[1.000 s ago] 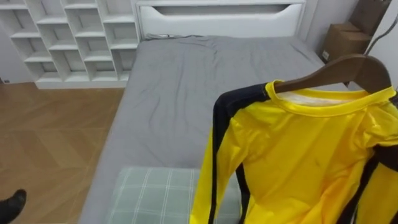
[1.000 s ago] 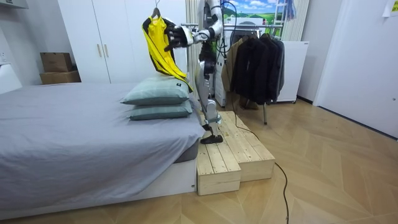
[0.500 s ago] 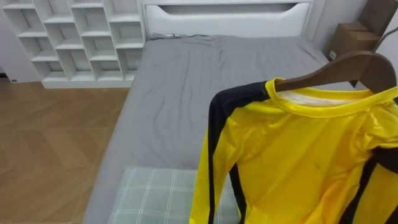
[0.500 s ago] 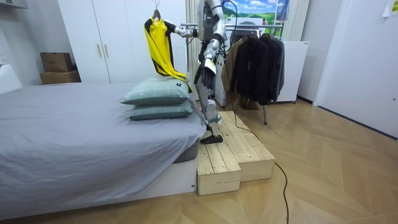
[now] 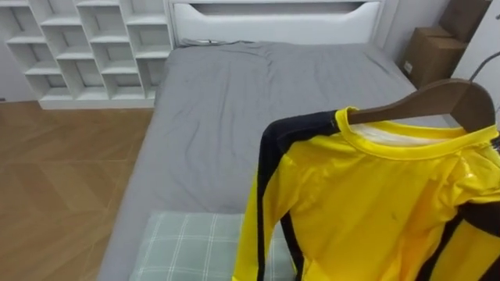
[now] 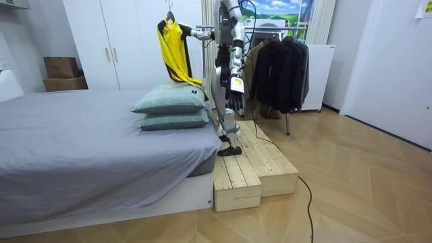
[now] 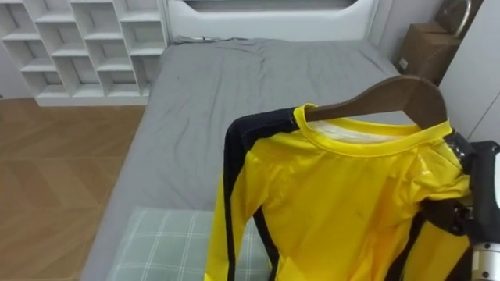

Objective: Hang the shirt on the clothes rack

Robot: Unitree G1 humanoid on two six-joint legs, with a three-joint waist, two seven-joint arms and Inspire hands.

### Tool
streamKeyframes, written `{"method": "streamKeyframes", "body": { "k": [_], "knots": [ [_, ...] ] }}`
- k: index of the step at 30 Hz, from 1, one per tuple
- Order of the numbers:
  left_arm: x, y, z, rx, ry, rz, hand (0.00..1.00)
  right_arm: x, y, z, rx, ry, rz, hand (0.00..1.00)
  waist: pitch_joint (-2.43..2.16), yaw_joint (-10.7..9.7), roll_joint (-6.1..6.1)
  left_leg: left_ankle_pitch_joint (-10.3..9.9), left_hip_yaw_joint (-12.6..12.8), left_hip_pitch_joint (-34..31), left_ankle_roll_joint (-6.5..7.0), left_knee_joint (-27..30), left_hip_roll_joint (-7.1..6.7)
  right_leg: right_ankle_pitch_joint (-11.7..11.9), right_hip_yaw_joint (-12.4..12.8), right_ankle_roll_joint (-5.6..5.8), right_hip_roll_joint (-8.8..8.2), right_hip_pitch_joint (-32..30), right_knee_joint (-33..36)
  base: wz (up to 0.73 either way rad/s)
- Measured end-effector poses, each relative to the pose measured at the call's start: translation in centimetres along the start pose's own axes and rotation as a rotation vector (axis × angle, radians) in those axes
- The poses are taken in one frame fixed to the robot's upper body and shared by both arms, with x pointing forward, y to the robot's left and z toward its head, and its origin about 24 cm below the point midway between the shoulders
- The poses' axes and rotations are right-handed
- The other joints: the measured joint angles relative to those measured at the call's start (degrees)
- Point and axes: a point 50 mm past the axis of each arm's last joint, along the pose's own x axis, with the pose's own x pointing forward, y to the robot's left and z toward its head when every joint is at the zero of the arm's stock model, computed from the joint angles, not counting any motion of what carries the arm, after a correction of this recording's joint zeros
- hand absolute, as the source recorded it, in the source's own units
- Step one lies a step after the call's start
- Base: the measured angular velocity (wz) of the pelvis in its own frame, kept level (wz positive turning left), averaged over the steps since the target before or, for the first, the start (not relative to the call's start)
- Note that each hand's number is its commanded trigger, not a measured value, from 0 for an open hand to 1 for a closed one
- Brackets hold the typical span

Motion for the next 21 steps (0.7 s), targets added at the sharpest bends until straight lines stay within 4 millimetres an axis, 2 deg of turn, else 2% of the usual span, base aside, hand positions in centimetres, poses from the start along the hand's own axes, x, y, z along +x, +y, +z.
{"method": "streamKeyframes", "body": {
  "k": [8,9,16,19,21],
  "knots": [
    [-0.1,-0.9,-1.6,0.029,0.101,-0.154,0.0,0.2,-0.2,0.4,-0.033,-0.006,0.029,1.0,0.02,-0.3,-0.81,-0.2,1.8,0.0,0.25,0.0,0.01,0.0,1.8,0.08,0.18,-1.0,0.4,-0.11],
    [-0.1,-1.1,-1.6,0.035,0.11,-0.17,0.0,0.2,-0.2,0.6,-0.059,-0.019,0.037,1.0,0.08,-0.4,-0.96,-0.2,1.8,0.0,0.25,0.0,0.03,0.0,1.9,0.09,0.16,-1.1,0.5,-0.1],
    [-0.3,-2.1,-1.3,0.08,0.102,-0.235,0.0,0.1,-0.2,1.2,-0.124,-0.056,0.063,1.0,-0.24,-0.5,-1.9,-0.3,2.4,-0.1,0.32,-0.2,0.07,0.0,1.9,0.14,0.11,-1.9,1.1,-0.04],
    [-0.3,-2.2,-1.4,0.087,0.108,-0.243,0.0,0.0,-0.1,1.4,-0.129,-0.058,0.068,1.0,-0.19,-0.9,-2.33,-0.3,3.4,0.1,0.35,-0.4,0.4,0.0,2.6,0.15,0.24,-2.2,1.1,-0.13],
    [-0.4,-2.2,-1.7,0.103,0.119,-0.248,0.0,-0.1,0.0,1.5,-0.111,-0.051,0.074,1.0,-0.26,-2.0,-2.61,-0.3,3.7,0.2,0.37,-0.5,0.42,0.0,2.9,0.19,0.31,-2.2,1.1,-0.12]
  ]
}}
